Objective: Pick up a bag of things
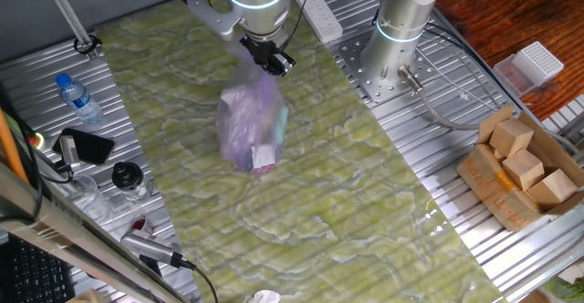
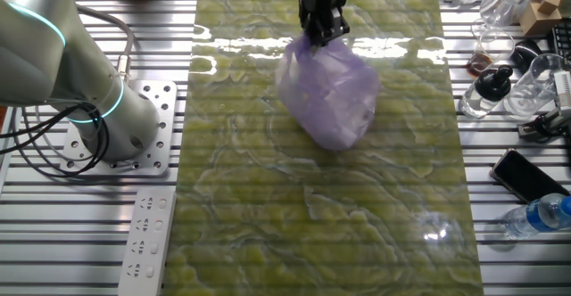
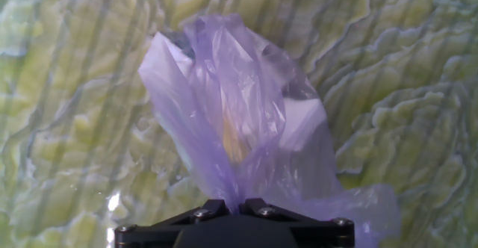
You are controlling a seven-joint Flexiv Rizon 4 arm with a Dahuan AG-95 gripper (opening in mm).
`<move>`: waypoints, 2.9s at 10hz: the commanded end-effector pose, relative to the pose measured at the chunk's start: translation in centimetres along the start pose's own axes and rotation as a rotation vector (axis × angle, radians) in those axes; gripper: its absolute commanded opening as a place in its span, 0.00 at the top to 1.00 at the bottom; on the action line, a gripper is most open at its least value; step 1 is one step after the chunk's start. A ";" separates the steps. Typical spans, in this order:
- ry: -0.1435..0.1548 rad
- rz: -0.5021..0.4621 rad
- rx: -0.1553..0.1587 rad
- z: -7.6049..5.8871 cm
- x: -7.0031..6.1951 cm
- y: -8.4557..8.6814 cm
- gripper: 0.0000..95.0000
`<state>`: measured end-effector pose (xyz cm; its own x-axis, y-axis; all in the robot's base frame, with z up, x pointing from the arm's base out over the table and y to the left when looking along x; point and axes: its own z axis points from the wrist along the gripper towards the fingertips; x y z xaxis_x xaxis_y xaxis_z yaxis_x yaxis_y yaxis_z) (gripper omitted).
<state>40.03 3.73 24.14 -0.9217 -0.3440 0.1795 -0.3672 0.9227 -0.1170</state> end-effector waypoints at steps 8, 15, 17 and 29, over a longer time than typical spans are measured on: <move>0.021 -0.088 0.042 1.6 -0.5 -0.7 0.60; 0.108 -0.175 0.004 2.4 -2.3 -2.7 0.40; 0.150 -0.198 -0.015 3.1 -2.4 -2.9 0.40; 0.248 -0.233 -0.020 3.9 -0.3 -4.2 0.40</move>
<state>41.42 -0.78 20.73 -0.7524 -0.4960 0.4336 -0.5603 0.8279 -0.0253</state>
